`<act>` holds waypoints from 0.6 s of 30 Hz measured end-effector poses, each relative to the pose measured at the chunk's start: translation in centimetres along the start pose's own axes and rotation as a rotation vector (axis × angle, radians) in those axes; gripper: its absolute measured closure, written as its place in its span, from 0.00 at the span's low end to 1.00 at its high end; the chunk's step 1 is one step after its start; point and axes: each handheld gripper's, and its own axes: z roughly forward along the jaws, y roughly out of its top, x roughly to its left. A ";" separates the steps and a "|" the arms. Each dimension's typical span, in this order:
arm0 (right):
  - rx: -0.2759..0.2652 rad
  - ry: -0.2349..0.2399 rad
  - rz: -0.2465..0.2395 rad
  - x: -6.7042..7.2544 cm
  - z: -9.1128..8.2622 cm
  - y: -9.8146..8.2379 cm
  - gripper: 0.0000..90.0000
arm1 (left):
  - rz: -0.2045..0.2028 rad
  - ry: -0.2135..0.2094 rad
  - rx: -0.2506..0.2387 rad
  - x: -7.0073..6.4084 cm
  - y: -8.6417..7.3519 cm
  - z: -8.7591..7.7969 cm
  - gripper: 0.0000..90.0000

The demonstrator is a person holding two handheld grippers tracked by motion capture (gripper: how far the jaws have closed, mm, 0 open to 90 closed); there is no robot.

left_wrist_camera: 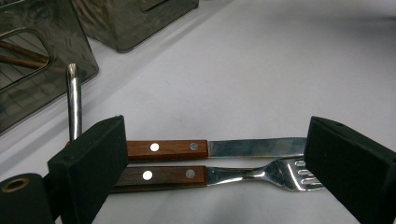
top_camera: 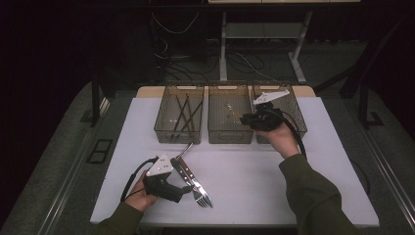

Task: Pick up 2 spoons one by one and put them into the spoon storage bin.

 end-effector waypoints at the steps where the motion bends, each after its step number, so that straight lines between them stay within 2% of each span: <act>1: 0.004 -0.001 0.007 -0.2 0.3 0.1 0.85 | 0.007 -0.001 0.004 0.0 0.0 0.0 0.06; 6: 0.031 -0.004 0.027 -1.1 1.7 0.5 0.85 | 0.006 -0.004 -0.001 0.0 0.0 0.0 0.06; 14: 0.091 -0.012 0.050 -1.5 4.2 0.8 0.85 | 0.017 -0.005 0.001 0.0 0.0 -0.1 0.06; 18: 0.134 -0.026 0.042 -1.8 5.1 0.7 0.85 | 0.017 -0.007 0.001 0.0 0.0 0.0 0.06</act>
